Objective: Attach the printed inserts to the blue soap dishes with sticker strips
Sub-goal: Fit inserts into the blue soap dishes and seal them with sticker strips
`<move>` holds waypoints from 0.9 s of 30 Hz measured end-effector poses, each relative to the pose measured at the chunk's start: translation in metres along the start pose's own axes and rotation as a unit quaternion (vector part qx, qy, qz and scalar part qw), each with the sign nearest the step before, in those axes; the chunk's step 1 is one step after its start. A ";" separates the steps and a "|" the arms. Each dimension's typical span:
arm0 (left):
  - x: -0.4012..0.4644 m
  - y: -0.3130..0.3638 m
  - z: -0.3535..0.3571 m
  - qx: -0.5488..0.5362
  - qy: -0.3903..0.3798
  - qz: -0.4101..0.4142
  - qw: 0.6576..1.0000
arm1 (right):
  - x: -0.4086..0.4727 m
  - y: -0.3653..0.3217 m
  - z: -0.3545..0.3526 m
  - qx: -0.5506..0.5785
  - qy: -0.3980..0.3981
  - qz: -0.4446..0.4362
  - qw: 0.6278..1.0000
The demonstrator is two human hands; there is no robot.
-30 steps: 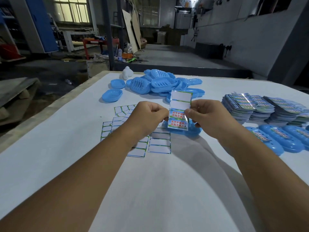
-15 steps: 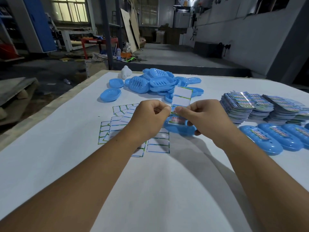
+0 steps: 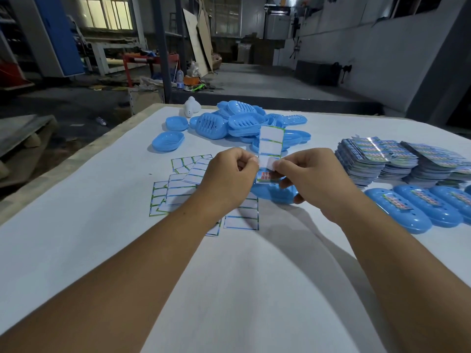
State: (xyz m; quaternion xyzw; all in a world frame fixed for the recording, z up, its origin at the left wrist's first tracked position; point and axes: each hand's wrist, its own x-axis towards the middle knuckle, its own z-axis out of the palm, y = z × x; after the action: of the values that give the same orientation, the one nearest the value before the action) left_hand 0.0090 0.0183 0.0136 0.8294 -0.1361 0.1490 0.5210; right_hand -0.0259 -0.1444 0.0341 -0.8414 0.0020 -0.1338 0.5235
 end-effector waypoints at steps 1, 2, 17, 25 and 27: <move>0.001 -0.001 -0.001 0.008 0.008 -0.005 1.000 | 0.001 0.001 -0.001 0.002 0.006 0.005 1.000; 0.002 -0.001 -0.002 0.014 0.015 -0.009 1.000 | 0.002 0.001 -0.003 0.005 0.010 0.011 1.000; 0.006 -0.003 0.003 -0.059 0.032 -0.076 0.995 | 0.003 0.002 -0.003 0.026 -0.004 0.040 0.999; 0.001 -0.006 0.004 -0.055 0.009 -0.055 0.997 | 0.001 0.002 0.000 0.010 -0.018 0.015 1.000; 0.001 -0.007 0.004 -0.089 -0.010 -0.075 0.993 | 0.002 0.002 -0.003 0.004 -0.010 0.018 1.000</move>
State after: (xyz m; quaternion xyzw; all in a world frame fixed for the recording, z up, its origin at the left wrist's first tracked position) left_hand 0.0131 0.0178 0.0071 0.7888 -0.0913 0.0884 0.6014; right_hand -0.0244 -0.1482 0.0334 -0.8403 0.0110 -0.1158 0.5295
